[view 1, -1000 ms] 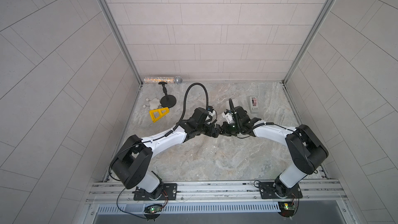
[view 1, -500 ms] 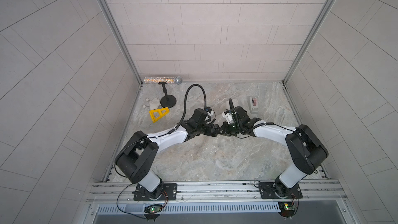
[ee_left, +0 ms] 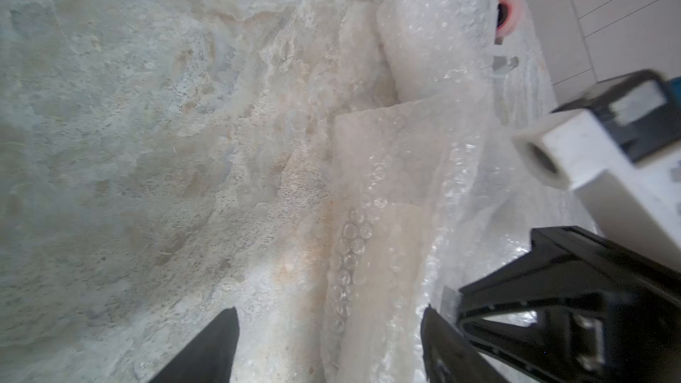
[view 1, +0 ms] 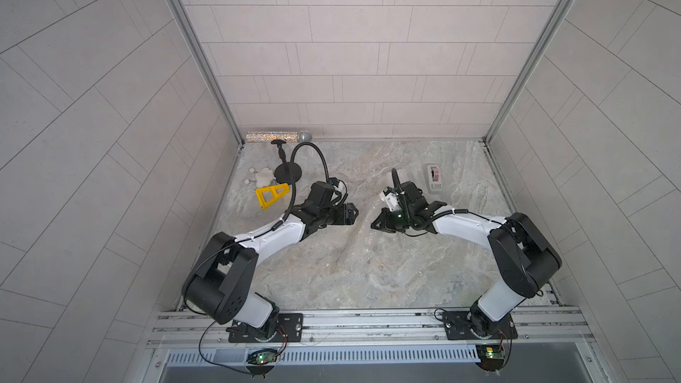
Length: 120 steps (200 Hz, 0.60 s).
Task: Wrap vases in bubble wrap
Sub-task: Stick the tape on the bubble wrap.
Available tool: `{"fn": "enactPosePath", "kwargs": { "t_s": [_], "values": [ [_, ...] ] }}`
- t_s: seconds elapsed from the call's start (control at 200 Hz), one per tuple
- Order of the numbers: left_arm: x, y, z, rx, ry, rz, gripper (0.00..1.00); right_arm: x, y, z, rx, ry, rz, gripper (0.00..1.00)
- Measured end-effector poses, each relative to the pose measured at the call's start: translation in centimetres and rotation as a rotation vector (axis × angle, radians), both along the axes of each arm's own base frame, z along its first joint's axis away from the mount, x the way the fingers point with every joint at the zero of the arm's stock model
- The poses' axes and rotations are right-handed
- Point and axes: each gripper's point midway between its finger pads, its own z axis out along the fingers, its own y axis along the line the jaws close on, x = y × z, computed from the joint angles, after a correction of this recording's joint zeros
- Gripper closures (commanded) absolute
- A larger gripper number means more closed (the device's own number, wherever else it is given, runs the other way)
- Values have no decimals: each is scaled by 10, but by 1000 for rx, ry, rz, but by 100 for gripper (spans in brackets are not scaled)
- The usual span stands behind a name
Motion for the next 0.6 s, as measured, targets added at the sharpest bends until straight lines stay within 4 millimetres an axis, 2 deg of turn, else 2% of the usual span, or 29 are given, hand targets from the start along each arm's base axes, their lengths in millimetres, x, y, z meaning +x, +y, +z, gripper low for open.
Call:
{"fn": "enactPosePath", "kwargs": {
  "t_s": [0.185, 0.36, 0.46, 0.601],
  "values": [
    [-8, 2, 37, -68, -70, 6, 19, 0, 0, 0, -1, -1, 0, 100],
    [-13, -1, 49, -97, -83, 10, 18, 1, 1, 0, 1, -4, 1, 100],
    [-15, -8, 48, -97, -74, -8, 18, 1, 2, -1, 3, -7, 2, 100],
    [-8, -26, 30, -76, -17, -42, 18, 2, 3, -1, 4, -9, 2, 100]
  ]
}}
